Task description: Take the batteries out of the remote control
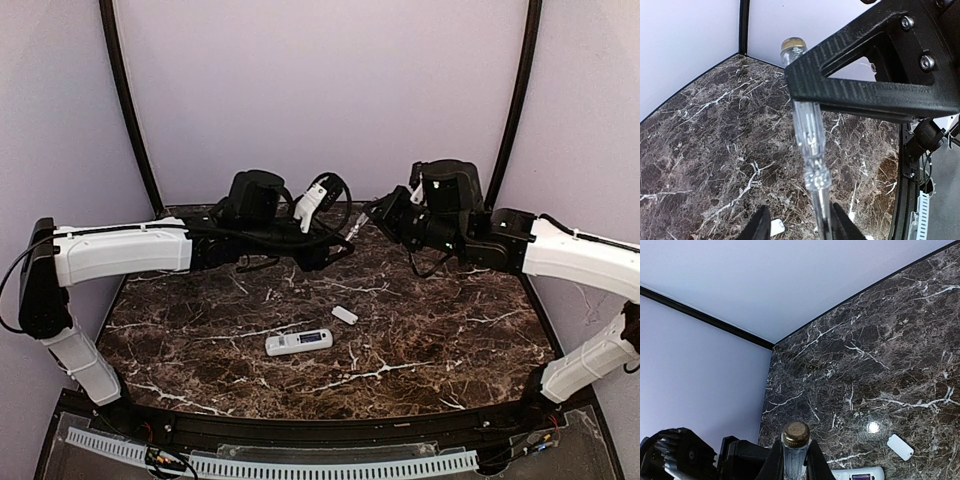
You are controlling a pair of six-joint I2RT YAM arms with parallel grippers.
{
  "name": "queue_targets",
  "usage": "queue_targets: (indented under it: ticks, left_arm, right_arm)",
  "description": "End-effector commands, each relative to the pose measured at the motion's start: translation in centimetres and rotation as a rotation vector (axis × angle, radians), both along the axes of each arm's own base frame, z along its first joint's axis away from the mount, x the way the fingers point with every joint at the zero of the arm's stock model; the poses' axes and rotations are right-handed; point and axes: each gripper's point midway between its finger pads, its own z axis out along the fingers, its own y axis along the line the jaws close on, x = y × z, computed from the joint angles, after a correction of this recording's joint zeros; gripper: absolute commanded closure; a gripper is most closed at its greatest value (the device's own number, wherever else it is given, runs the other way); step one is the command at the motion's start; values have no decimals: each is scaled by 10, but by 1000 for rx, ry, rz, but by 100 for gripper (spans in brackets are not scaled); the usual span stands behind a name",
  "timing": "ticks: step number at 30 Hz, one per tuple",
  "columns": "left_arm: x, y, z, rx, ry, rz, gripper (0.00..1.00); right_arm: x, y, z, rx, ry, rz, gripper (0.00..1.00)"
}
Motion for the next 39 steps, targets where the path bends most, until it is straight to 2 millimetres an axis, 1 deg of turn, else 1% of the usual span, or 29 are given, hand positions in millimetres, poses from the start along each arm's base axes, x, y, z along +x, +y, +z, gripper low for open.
queue_targets:
  ticks: [1, 2, 3, 4, 6, 7, 10, 12, 13, 14, 15, 16, 17, 18, 19, 20, 21, 22, 23, 24, 25, 26, 27, 28, 29, 31, 34, 37, 39]
  left_arm:
    - [2, -6, 3, 47, -57, 14, 66]
    - [3, -7, 2, 55, -64, 25, 74]
    - [5, -8, 2, 56, -69, 30, 78]
    - [5, -8, 1, 61, -72, 37, 85]
    - [6, -9, 1, 64, -75, 46, 95]
    - [7, -9, 3, 62, -77, 50, 99]
    - [7, -9, 3, 63, -80, 58, 100]
    - [4, -7, -1, 82, -69, 50, 100]
    - [2, -5, -5, 95, -62, 44, 100]
    - [-2, -4, -3, 93, -59, 29, 100]
    - [-5, -3, -6, 103, -52, 19, 100]
    - [-9, -1, -3, 95, -51, 5, 100]
    - [-13, 2, -2, 96, -47, -4, 100]
    - [-17, 4, -3, 100, -35, -20, 100]
    - [-22, 6, 0, 96, -31, -33, 100]
    - [-26, 9, -5, 108, -19, -38, 100]
    - [-28, 12, -1, 103, -22, -39, 100]
    - [-31, 16, -5, 113, -13, -40, 100]
    - [-34, 19, 0, 103, -18, -42, 100]
    - [-36, 21, -5, 106, -12, -45, 100]
    - [-40, 24, 3, 87, -23, -51, 100]
    - [-42, 27, 0, 81, -27, -55, 100]
    - [-46, 30, 7, 63, -40, -57, 100]
    - [-48, 33, 5, 66, -54, -63, 100]
    - [-50, 36, 10, 58, -70, -66, 100]
    - [-52, 40, 11, 72, -84, -70, 100]
    - [-53, 45, 10, 103, -92, -70, 100]
    - [-55, 51, 11, 122, -113, -73, 100]
    - [-54, 55, 7, 153, -137, -66, 100]
  right_arm:
    - [2, -2, 3, 11, 25, -27, 100]
    - [2, -3, 3, 9, 26, -28, 100]
    - [2, -3, 3, 7, 27, -28, 100]
    - [2, -3, 3, 4, 27, -29, 100]
    - [1, -3, 1, 1, 35, -29, 100]
    - [1, -3, -1, 1, 38, -27, 100]
    - [-1, -3, -4, -3, 45, -19, 100]
    - [-3, -4, -5, -15, 35, -7, 100]
    - [-4, -5, -3, -25, 18, 4, 90]
    - [-5, -6, 0, -33, -3, 22, 73]
    - [-7, -6, 4, -45, -28, 47, 56]
    - [-9, -7, 8, -61, -52, 68, 44]
    - [-11, -10, 11, -79, -77, 87, 34]
    - [-15, -12, 14, -97, -103, 109, 28]
    - [-18, -16, 17, -112, -126, 127, 25]
    - [-22, -20, 18, -131, -148, 149, 22]
    - [-26, -23, 17, -148, -167, 172, 21]
    - [-29, -27, 16, -166, -183, 192, 21]
    - [-32, -32, 13, -180, -188, 211, 20]
    - [-35, -38, 10, -189, -195, 229, 20]
    - [-37, -42, 8, -197, -204, 251, 20]
    - [-41, -47, 6, -203, -210, 273, 20]
    - [-44, -51, 7, -209, -217, 296, 20]
    - [-44, -57, 8, -218, -223, 301, 20]
    - [-46, -61, 10, -230, -231, 317, 20]
    - [-49, -66, 14, -259, -245, 344, 19]
    - [-53, -68, 17, -304, -249, 405, 18]
    - [-58, -62, 17, -317, -247, 480, 16]
    - [-59, -57, 14, -327, -234, 524, 15]
